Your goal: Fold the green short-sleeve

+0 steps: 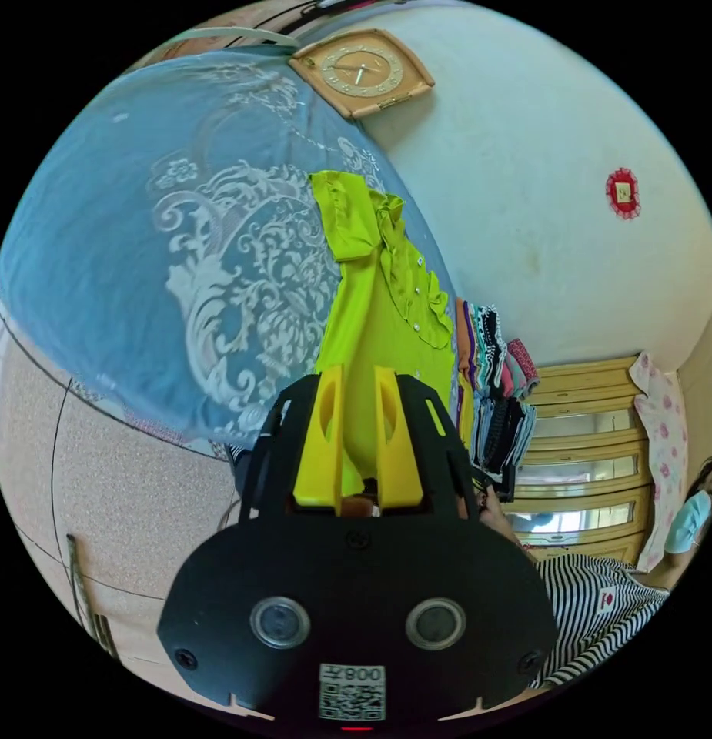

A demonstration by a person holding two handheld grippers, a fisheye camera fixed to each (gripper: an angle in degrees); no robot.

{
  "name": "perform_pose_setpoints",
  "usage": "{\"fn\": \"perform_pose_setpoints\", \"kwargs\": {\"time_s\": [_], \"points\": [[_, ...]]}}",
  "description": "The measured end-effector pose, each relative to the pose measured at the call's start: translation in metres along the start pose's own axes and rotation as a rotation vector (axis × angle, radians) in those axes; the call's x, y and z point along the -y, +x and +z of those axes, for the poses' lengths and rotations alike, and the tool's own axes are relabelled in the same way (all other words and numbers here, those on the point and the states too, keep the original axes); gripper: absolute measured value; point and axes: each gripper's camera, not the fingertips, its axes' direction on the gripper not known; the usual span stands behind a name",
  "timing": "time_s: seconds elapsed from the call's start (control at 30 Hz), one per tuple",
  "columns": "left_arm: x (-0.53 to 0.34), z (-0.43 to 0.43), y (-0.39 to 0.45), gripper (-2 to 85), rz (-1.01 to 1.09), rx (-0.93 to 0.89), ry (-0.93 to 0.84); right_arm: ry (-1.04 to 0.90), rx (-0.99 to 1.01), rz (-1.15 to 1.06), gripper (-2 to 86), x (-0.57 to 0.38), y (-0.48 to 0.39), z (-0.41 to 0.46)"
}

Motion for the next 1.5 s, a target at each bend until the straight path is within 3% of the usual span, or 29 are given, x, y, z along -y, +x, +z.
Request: {"fn": "perform_pose_setpoints", "kwargs": {"time_s": [0.3, 0.47, 0.77, 0.93, 1.03, 1.23, 1.4, 1.5], "points": [[0.155, 0.044, 0.044, 8.0, 0.012, 0.111, -0.019, 0.046, -0.006, -0.094, 1.9, 0.118, -0.04, 0.04], [0.232, 0.059, 0.057, 8.2, -0.024, 0.264, 0.002, 0.104, -0.064, -0.141, 5.0, 0.198, -0.064, 0.057], [0.298, 0.073, 0.106, 3.2, 0.088, 0.458, -0.023, 0.201, -0.19, -0.138, 7.6, 0.355, -0.091, 0.101], [0.331, 0.07, 0.128, 1.7, 0.119, 0.48, -0.061, 0.175, -0.319, -0.136, 7.0, 0.425, -0.108, 0.136], [0.348, 0.06, 0.141, 1.4, 0.115, 0.487, -0.051, 0.075, -0.398, -0.118, 4.9, 0.451, -0.11, 0.162], [0.374, 0.022, 0.167, 1.1, 0.121, 0.469, 0.019, 0.102, -0.4, -0.151, 1.6, 0.465, -0.119, 0.157], [0.389, -0.007, 0.182, 1.3, 0.124, 0.433, 0.068, 0.174, -0.299, -0.129, 0.9, 0.45, -0.112, 0.133], [0.399, 0.002, 0.185, 1.7, 0.118, 0.475, 0.004, 0.104, -0.277, -0.082, 0.6, 0.458, -0.101, 0.154]]}}
